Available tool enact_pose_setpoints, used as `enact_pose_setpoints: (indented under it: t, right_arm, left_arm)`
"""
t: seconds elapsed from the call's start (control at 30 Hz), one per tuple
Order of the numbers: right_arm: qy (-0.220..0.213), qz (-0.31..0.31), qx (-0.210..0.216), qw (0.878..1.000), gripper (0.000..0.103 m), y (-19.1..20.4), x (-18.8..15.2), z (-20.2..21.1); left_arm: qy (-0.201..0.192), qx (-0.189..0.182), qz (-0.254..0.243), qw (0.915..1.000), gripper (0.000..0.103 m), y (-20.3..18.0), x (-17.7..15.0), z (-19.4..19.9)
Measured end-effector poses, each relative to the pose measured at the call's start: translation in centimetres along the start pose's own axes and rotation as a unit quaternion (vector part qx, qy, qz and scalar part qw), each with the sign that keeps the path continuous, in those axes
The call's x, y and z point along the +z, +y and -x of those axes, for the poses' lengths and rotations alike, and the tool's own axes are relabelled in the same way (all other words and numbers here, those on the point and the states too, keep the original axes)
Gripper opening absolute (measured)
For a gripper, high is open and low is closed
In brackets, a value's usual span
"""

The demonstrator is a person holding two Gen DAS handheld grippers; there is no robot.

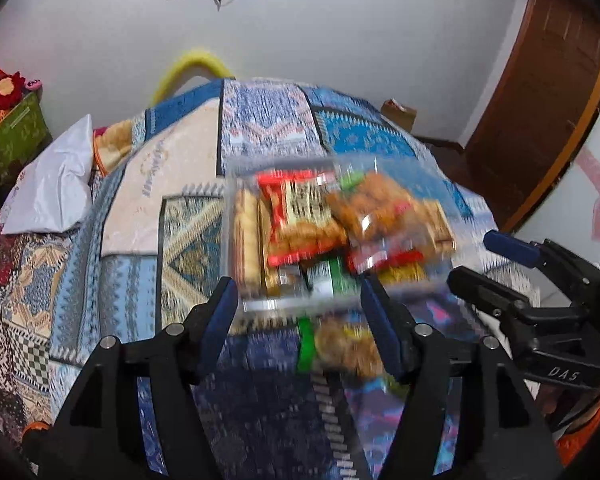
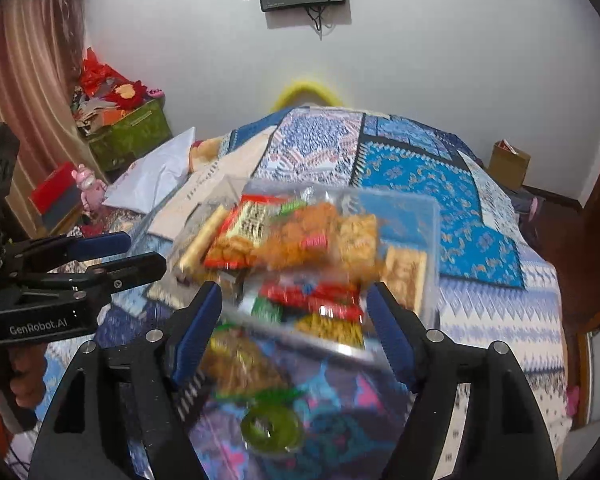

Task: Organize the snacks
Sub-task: 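Open both tools to release the snacks into the box and withdraw, then grasp the green-clipped cookie bag with the left tool while the right grasps the green MENG cup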

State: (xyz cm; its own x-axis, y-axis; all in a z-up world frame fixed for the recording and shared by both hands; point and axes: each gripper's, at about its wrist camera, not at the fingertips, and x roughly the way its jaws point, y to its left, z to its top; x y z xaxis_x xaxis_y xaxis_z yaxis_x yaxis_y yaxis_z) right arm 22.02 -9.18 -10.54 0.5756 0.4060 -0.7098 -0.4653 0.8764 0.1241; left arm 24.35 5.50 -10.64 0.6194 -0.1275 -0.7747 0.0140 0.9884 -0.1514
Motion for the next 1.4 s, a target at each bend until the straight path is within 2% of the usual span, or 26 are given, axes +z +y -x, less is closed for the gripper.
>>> enact_pose_setpoints:
  t: [0.17,0.3,0.5,0.53,0.6,0.67,0.9,1.07,1.1,1.2,1.27,1.4]
  right_arm:
    - [0.019,-0.021,0.012,1.0,0.072,-0.2,-3.1,0.2]
    - [0.059,-0.021,0.027,0.998,0.072,0.5,-5.5,-1.3]
    - [0.1,-0.025,0.044,0.994,0.072,0.7,-7.0,-4.2]
    - [0.102,-0.025,0.043,0.994,0.07,0.6,-7.0,-4.5]
    - [0.111,-0.026,0.052,0.992,0.05,0.6,-7.0,-5.2]
    - [0.117,-0.026,0.053,0.991,0.045,0.6,-7.1,-5.6]
    - [0.099,-0.002,0.033,0.995,0.044,1.7,-7.7,-5.0]
    - [0.085,-0.012,0.025,0.996,0.044,-0.1,-8.0,-3.5]
    - [0.081,-0.018,0.022,0.996,0.044,-0.7,-8.2,-3.0]
    - [0.076,-0.039,0.025,0.996,0.044,-2.1,-8.4,-2.1]
    - [0.071,-0.052,0.024,0.996,0.044,-3.2,-8.5,-1.4]
    - [0.066,-0.068,0.02,0.995,0.044,-4.5,-8.8,-0.6]
  left_arm:
    - [0.03,-0.007,-0.01,0.9995,0.063,-0.6,-3.4,-0.5]
    - [0.052,-0.016,-0.018,0.9984,0.063,-1.0,-5.8,-1.0]
    - [0.077,-0.02,-0.015,0.9967,0.064,-0.7,-7.9,-1.8]
    - [0.082,-0.02,-0.015,0.9963,0.063,-0.5,-8.2,-2.0]
    - [0.088,-0.02,-0.015,0.9958,0.064,-0.3,-8.6,-2.4]
    - [0.095,-0.02,-0.018,0.9951,0.064,-0.3,-8.9,-2.9]
    - [0.111,-0.021,-0.014,0.9935,0.063,-1.1,-8.7,-4.5]
    - [0.083,-0.029,-0.024,0.9959,0.064,-2.2,-7.6,-3.3]
    - [0.077,-0.03,-0.028,0.9962,0.065,-2.6,-7.2,-3.1]
    - [0.064,-0.016,-0.038,0.9971,0.079,-3.4,-6.3,-3.2]
    - [0.06,-0.012,-0.046,0.9971,0.08,-4.0,-5.7,-3.5]
    - [0.065,-0.031,-0.053,0.996,0.083,-5.3,-4.5,-4.5]
